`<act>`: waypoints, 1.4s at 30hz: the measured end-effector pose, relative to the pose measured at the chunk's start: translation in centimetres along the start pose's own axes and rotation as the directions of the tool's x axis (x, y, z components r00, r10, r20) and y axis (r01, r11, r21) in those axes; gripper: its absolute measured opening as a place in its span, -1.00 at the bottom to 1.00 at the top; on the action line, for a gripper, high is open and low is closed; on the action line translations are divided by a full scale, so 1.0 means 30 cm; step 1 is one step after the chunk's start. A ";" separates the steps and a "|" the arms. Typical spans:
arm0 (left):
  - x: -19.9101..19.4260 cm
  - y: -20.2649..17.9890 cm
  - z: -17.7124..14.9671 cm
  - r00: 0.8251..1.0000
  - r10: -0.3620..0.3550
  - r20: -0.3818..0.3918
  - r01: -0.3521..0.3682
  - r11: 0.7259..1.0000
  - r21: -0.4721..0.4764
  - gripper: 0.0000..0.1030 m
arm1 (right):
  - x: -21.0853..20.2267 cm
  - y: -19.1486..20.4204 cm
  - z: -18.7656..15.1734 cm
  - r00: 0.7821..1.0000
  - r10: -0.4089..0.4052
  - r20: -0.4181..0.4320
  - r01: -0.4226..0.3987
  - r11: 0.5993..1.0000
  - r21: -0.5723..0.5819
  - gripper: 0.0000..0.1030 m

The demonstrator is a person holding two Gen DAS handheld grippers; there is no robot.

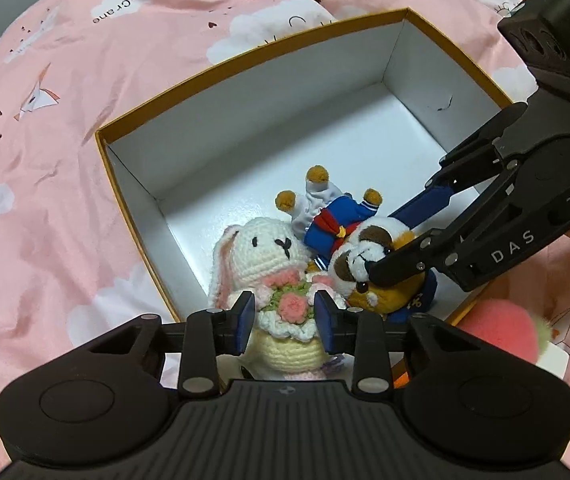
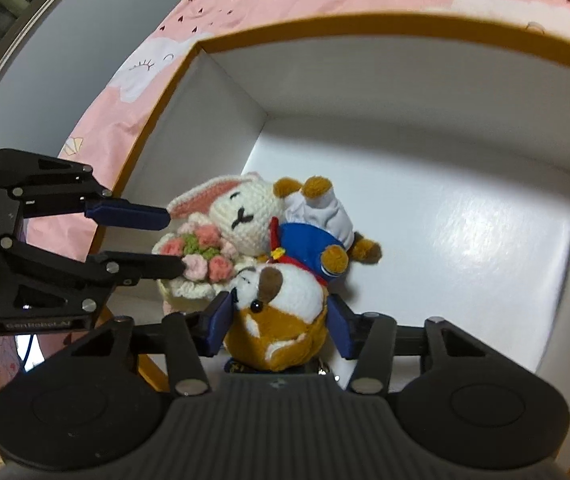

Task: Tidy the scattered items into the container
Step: 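Lower both toys into the box and open both grippers, then withdraw both grippers from the box toward the remaining items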

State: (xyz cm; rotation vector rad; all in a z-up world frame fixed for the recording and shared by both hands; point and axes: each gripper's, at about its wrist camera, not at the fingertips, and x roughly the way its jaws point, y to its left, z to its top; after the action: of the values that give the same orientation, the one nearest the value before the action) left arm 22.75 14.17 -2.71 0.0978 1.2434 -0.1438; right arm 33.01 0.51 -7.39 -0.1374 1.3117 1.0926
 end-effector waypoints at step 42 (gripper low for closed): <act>-0.397 -0.043 -0.161 0.971 0.043 0.236 -0.028 0.997 -0.067 0.15 | -0.252 0.338 -0.171 0.879 -0.240 0.412 0.330 0.930 -0.162 0.73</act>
State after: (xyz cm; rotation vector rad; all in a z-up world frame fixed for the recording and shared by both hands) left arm 14.27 14.29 7.04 0.0458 1.0061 -0.0821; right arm 23.32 -1.62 1.97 -0.2656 0.7787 0.9518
